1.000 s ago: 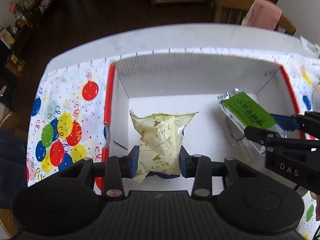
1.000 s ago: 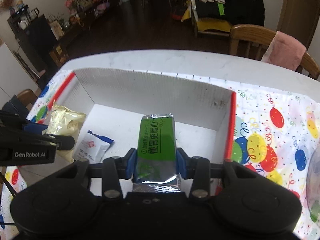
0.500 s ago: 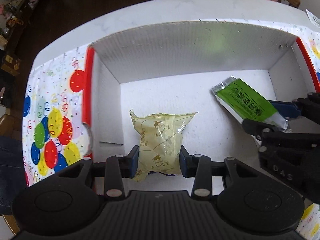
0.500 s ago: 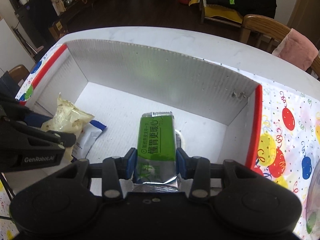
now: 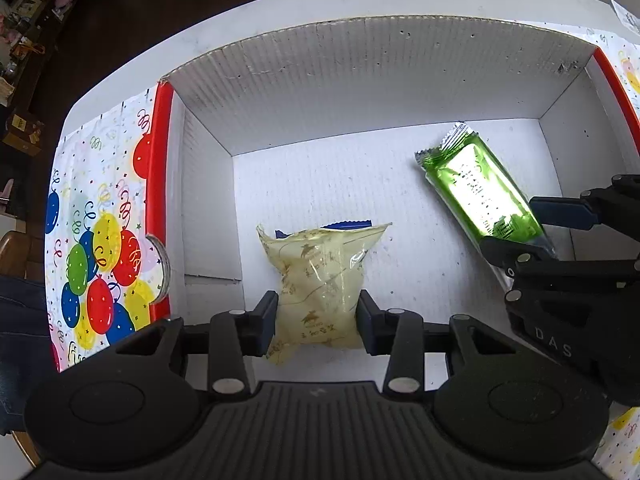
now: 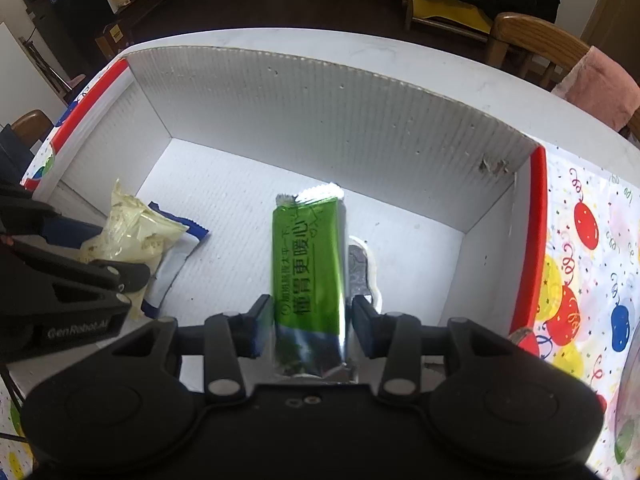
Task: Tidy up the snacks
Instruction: 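Lower both held snacks into the red box and open both grippers, then lift both tools out of the box back toward the remaining snacks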
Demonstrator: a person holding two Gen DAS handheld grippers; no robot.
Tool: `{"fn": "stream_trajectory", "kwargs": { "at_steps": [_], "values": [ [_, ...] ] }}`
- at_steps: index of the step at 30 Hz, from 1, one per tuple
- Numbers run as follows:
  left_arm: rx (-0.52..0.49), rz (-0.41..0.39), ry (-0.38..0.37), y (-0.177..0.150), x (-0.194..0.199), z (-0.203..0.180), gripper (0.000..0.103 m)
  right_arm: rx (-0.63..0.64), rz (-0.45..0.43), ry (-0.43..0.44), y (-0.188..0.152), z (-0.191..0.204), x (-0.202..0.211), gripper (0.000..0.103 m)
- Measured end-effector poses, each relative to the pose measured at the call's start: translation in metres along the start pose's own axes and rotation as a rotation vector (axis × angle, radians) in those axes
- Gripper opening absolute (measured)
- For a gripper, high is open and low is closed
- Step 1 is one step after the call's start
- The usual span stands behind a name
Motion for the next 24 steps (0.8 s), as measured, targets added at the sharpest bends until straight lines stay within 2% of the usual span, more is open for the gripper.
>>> {"fn": "stream_trajectory", "kwargs": {
  "at_steps": [8,12,15,16,18,24],
  "values": [
    [0.032,-0.026,-0.028,-0.003,0.006,0.001,0.045,-0.004,-0.031,0.022,-0.004,0.000,0.013,0.047],
    [0.051,-0.055,-0.042,-0.008,0.016,0.003,0.051,-0.014,-0.049,0.040,-0.007,-0.002,0.025,0.048],
    [0.068,-0.085,-0.060,-0.012,0.027,0.006,0.051,-0.021,-0.066,0.053,-0.011,-0.003,0.036,0.049],
    [0.071,-0.094,-0.065,-0.014,0.030,0.007,0.051,-0.022,-0.074,0.055,-0.013,-0.003,0.041,0.050],
    [0.081,-0.110,-0.071,-0.018,0.037,0.009,0.051,-0.029,-0.095,0.049,-0.016,-0.004,0.052,0.063],
    [0.095,-0.187,-0.090,-0.033,0.064,0.013,0.051,-0.048,-0.161,0.079,-0.025,0.000,0.087,0.064]
  ]
}}
Point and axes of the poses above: each gripper's, at about its wrist camera, not at the fingertips, and x roughly against the way its jaws point, z to its left, y to its top, the point moved 4 cm from there along -x, roughly the way its jaws point, and after that the axes turned 5 degrees about -y, right-handed, at the moved point
